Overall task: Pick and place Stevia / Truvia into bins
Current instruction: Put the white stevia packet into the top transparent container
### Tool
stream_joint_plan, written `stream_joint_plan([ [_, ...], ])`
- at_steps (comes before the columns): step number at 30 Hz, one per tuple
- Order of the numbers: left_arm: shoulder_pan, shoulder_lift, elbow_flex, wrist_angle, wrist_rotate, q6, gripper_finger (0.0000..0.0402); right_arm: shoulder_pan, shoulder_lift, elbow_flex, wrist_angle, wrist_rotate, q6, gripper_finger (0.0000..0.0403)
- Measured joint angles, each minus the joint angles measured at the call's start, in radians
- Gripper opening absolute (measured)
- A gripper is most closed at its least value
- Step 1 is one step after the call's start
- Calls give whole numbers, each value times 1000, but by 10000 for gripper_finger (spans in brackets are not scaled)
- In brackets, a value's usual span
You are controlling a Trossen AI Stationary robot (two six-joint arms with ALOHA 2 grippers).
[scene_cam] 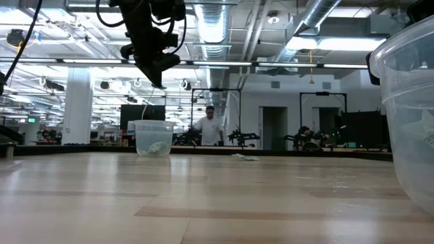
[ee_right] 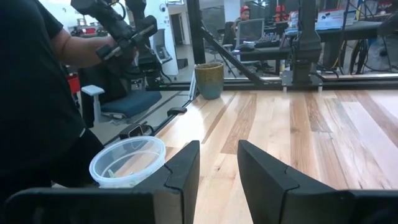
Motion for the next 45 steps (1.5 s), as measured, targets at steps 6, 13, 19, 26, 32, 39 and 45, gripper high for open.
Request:
stream_joint_plan([
  [6,13,0,0,0,-1,-1,13,0,0,0,0,0,0,102],
  [13,13,0,0,0,0,0,65,0,0,0,0,0,0,102],
  [19,13,0,0,0,22,-1,91,0,0,0,0,0,0,102],
  [26,-10,0,0,134,167,23,93,0,0,0,0,0,0,102],
  [32,-89,1,0,505,268,125,93,0,0,0,0,0,0,102],
  [39,-126,1,0,789,347,122,93,0,0,0,0,0,0,102],
  [45,-134,97,2,889,436,43,93,0,0,0,0,0,0,102],
])
